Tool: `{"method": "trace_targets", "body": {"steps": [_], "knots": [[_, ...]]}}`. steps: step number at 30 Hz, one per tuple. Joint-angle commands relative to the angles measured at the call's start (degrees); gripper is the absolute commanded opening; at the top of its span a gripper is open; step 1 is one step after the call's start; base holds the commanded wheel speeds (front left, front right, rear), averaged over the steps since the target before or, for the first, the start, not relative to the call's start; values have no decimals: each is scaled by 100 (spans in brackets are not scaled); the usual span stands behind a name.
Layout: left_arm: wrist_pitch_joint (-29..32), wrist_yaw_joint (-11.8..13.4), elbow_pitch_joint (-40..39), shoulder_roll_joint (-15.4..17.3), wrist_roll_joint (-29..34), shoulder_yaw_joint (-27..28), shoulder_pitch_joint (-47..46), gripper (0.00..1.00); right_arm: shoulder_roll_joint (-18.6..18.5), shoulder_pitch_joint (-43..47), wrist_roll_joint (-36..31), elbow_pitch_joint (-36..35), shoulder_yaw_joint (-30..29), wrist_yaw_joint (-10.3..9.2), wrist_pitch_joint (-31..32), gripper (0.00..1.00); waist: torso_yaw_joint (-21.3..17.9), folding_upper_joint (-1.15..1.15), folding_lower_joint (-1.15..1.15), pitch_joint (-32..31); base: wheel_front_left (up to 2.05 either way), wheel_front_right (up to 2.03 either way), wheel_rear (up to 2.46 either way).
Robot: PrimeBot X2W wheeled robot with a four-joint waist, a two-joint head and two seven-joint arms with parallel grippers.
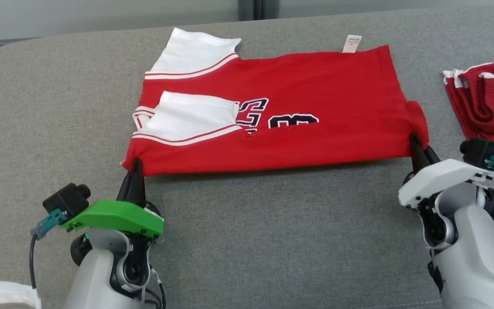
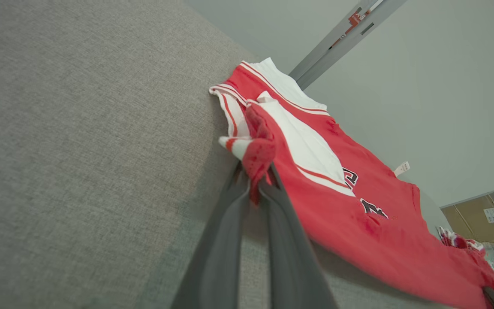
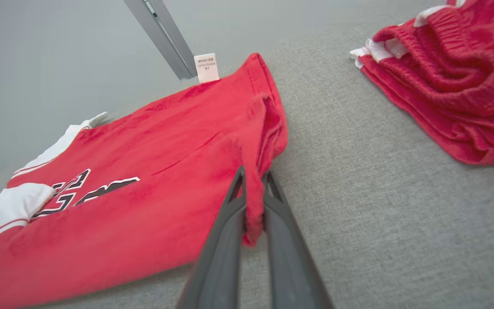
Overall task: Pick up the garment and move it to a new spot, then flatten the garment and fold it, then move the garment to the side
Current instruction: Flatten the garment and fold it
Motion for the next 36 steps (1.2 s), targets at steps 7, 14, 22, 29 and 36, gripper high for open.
{"method": "trace_targets", "body": {"steps": [7,14,22,29,36], "knots": [[117,168,-846,24,-172,-68,1087,0,-58,1195,400,-1262,-266,-5,406,0,132,0,0,-298,0,0,0],[172,447,-1181,22,-338,-285,1933,0,13,2322,474,-2119,-444,-7,561,0,193,0,0,-321,0,0,0],[7,701,-1298,66,-197,-374,2191,100,29,2678,492,-2005,-402,-7,353,100,171,0,0,-278,0,0,0],[103,821,-1751,733,300,-306,1813,100,28,2722,272,-2287,-632,-4,212,100,80,0,0,-197,0,0,0],[1092,578,-1953,1760,1026,-633,61,100,14,2113,-234,-2997,-655,-3,410,100,-67,0,0,109,0,0,0]]}}
